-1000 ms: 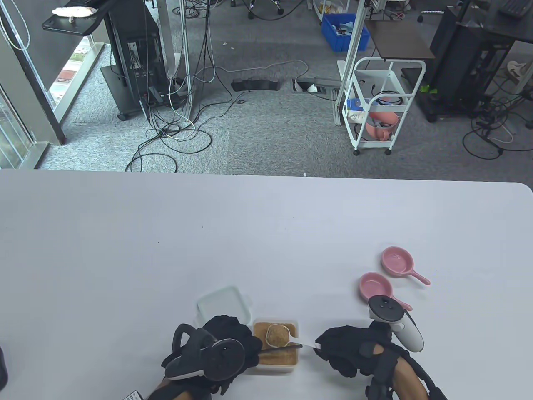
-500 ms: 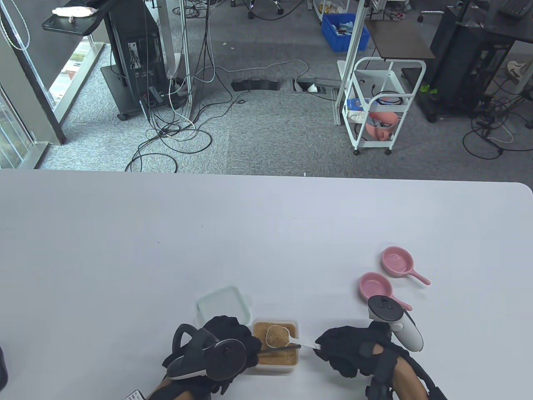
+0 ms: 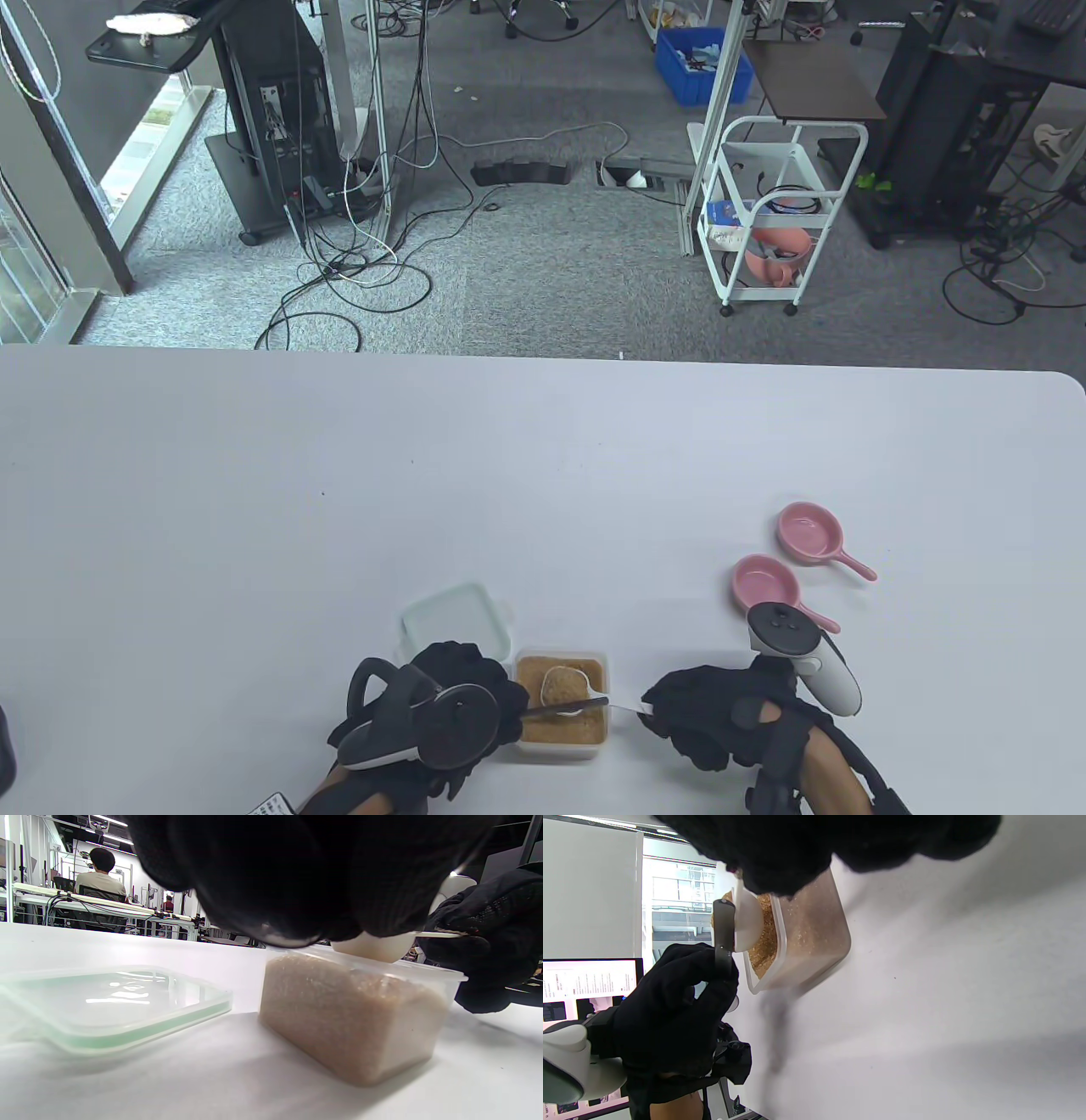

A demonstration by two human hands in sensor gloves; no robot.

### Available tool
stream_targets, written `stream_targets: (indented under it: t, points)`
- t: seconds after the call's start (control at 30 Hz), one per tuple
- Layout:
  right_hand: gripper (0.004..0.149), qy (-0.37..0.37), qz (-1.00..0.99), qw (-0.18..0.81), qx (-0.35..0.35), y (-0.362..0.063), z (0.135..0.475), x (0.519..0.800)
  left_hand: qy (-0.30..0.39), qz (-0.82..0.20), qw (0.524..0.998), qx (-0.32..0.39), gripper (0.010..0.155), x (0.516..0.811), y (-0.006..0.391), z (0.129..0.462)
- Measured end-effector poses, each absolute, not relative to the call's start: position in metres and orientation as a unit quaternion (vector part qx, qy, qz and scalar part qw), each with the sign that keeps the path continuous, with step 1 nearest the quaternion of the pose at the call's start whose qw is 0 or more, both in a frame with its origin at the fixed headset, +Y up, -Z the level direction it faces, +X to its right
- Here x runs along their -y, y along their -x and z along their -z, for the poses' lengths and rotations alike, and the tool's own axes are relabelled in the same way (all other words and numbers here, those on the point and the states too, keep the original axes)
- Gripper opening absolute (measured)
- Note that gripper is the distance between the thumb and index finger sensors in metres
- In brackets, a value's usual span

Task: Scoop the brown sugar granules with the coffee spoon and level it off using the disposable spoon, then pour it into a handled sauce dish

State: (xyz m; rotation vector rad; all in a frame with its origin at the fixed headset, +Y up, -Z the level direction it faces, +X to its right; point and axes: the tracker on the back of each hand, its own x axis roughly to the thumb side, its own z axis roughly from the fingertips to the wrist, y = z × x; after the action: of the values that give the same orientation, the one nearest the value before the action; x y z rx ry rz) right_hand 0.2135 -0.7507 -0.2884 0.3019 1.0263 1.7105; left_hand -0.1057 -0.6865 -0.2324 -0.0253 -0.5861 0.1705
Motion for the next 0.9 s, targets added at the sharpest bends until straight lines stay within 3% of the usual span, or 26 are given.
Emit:
stream_targets:
  t: [0.9]
  points:
    - [0.043, -0.131, -0.72, 0.526, -0.433, -0.2127, 0.2884, 0.7513, 0.015, -0.078, 0.959, 0.273, 0.042, 0.6858, 0.1093, 0.2359]
